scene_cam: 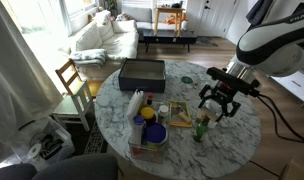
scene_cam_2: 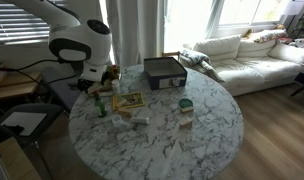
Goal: Take the block off the green bottle then put the green bottle in the clear box
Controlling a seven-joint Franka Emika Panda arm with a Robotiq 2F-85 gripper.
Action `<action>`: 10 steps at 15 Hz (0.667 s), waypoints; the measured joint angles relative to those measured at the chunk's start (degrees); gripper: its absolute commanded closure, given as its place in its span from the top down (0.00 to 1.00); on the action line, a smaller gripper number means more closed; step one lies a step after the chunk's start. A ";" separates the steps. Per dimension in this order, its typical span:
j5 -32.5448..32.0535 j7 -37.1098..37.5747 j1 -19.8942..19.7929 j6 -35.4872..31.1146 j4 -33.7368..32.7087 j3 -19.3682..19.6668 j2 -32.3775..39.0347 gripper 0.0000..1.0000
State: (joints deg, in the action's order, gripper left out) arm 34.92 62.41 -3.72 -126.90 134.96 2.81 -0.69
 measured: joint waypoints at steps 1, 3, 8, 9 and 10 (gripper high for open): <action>0.01 0.03 0.03 -0.05 -0.06 0.00 0.11 0.60; 0.02 0.13 0.03 -0.07 -0.22 0.00 0.11 0.60; -1.89 1.17 -0.32 -0.08 -1.35 0.40 -1.22 0.60; -2.89 1.71 -0.57 -0.11 -1.63 0.68 -1.83 0.60; -3.76 1.91 -0.91 -0.19 -1.84 1.05 -2.36 0.60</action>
State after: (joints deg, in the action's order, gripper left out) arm 31.16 64.32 -4.63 -127.09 133.12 3.86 -3.04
